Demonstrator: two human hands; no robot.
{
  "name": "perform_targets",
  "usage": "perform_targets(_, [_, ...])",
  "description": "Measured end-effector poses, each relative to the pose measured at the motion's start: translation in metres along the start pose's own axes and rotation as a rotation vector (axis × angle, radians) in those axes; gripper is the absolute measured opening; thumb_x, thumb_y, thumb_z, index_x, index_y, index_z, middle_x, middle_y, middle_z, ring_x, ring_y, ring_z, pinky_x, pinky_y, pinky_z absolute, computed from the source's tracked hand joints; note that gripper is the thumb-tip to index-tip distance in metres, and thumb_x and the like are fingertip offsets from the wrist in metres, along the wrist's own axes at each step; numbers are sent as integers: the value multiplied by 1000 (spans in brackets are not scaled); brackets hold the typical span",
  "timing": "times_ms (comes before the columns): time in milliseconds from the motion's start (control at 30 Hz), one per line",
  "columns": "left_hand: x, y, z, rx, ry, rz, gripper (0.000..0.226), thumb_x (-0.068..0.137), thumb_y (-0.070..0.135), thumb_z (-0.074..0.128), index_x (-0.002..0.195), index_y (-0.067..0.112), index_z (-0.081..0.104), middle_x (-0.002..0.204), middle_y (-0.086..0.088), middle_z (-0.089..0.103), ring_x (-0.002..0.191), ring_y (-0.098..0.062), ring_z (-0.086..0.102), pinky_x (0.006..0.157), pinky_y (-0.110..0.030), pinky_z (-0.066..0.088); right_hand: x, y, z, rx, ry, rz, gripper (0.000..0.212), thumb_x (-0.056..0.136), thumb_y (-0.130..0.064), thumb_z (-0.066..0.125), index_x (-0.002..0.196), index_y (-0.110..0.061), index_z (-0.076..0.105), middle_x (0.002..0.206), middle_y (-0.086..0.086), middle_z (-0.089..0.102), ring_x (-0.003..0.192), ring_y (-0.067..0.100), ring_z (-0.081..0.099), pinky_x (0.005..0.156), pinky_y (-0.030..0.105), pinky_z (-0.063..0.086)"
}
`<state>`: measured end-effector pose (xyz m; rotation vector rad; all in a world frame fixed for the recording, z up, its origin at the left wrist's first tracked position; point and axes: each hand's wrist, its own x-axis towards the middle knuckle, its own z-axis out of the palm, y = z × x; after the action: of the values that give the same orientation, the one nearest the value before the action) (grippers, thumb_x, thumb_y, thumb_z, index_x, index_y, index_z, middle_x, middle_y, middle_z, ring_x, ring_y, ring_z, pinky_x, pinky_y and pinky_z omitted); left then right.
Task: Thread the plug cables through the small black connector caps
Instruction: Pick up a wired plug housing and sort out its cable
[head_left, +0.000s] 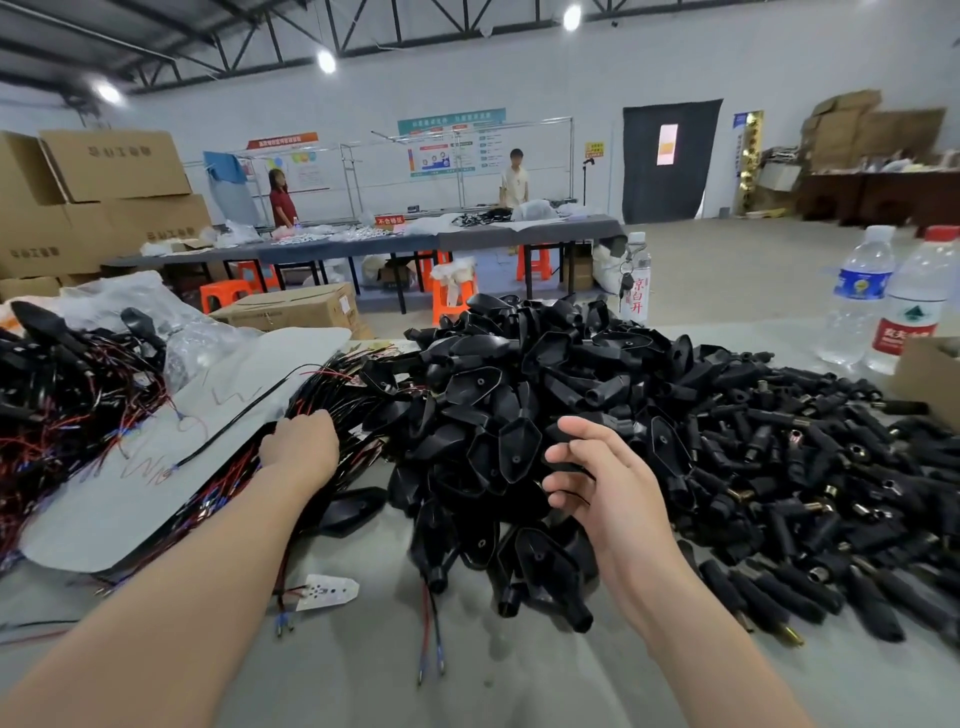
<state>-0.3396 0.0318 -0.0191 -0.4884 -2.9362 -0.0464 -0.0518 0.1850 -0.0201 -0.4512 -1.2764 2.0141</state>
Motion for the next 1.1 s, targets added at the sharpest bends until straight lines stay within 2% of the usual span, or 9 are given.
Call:
perform_targets(133, [0,1,4,38,23,20,29,102,22,44,126,11,56,132,-15,56,125,-35,47,94,-44,44,1,-1,1,12,-17,-1,28,96,-5,49,104,-19,72,78,1,71,61,13,63,57,23,53])
perform_targets(233, [-4,5,2,-68,58,22,38,102,28,42,127,1,53,133,-21,52,126,-38,45,98,-46,41,2,-2,0,20,-14,-1,29,97,-5,48,104,-19,72,78,0,71,60,13,63,56,22,54])
perform_targets(333, [-10,4,-21,-295,181,17,36,102,30,35,115,-2,45,108,-23,61,101,-40,57,80,-45,44,2,-5,-2,27,-5,2,29,98,-6,48,104,-19,72,76,-1,71,59,12,63,56,21,54])
perform_targets(400, [-15,-1,-47,-396,249,27,28,103,30,32,106,3,38,90,-16,57,82,-35,54,72,-42,41,0,-8,-1,35,-5,-2,29,98,-6,47,105,-19,72,76,-1,71,58,12,63,55,21,54])
perform_targets(567, [-35,-14,-122,-874,428,89,18,106,31,33,109,13,35,86,-9,56,75,-25,53,64,-36,41,-14,-18,6,-1,-31,-17,28,97,-6,48,104,-19,72,76,-1,71,60,12,63,57,21,54])
perform_targets(633, [-48,-13,-148,-1129,478,129,17,108,30,33,112,15,36,81,-6,57,66,-15,54,56,-22,45,-24,-20,8,-25,-41,-21,28,97,-6,48,104,-19,72,78,0,71,61,13,63,57,22,53])
perform_targets(733, [-77,-6,-180,-1287,532,251,14,108,30,35,114,17,38,77,1,60,64,-6,58,61,-19,48,-41,-20,8,-97,-49,-16,28,96,-6,49,103,-21,72,81,1,72,63,15,63,61,25,52])
perform_targets(967, [-157,34,-201,-1432,292,434,9,106,31,45,97,27,45,62,9,59,46,-8,46,44,-23,38,-82,-26,-2,-286,-106,-33,28,101,-14,48,113,-28,70,101,-1,76,77,15,70,66,23,56])
perform_targets(1100, [-214,64,-156,-1212,186,658,10,103,38,49,94,33,48,58,8,52,47,-8,37,46,-21,34,-96,-40,-10,-266,-210,-76,33,99,-49,48,129,-37,60,118,-11,72,104,10,70,83,28,57])
